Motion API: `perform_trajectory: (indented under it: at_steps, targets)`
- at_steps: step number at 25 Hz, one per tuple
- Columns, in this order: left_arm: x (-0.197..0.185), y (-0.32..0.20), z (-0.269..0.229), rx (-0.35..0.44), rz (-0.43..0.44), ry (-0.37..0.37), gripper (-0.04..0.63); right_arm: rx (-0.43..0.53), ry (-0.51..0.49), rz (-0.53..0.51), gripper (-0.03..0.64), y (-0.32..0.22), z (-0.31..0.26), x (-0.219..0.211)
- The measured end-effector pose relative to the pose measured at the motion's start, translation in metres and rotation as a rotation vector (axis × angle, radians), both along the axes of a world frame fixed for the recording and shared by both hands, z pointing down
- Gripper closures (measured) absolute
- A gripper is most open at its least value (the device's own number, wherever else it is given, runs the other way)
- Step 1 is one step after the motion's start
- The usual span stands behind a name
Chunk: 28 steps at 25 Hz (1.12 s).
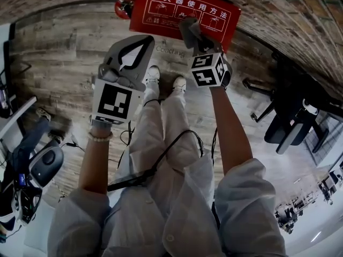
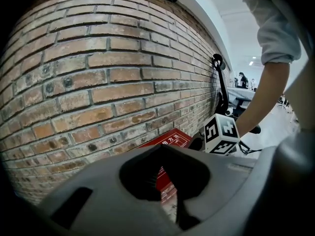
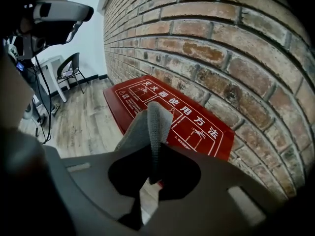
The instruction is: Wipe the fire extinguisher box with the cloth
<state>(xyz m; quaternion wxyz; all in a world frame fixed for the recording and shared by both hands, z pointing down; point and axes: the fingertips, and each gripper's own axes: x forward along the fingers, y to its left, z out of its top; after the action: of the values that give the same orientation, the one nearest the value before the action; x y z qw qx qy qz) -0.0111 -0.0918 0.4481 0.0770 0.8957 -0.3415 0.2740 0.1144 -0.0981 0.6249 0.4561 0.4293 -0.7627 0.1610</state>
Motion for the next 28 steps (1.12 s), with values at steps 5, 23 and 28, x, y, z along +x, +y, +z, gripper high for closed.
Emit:
perform_trajectory:
  at_steps: [5, 23, 28]
  targets:
    - [0.011, 0.001, 0.000, 0.004, 0.015, 0.000, 0.597, 0.003, 0.004, 0.044, 0.597, 0.005, 0.000, 0.021]
    - [0.039, 0.006, -0.002, 0.004, 0.058, -0.006, 0.597, -0.001, 0.061, 0.143, 0.597, 0.022, 0.000, 0.092]
    - [0.044, 0.008, -0.001, 0.006, 0.067, -0.004, 0.597, -0.011, 0.085, 0.172, 0.597, 0.025, 0.004, 0.113]
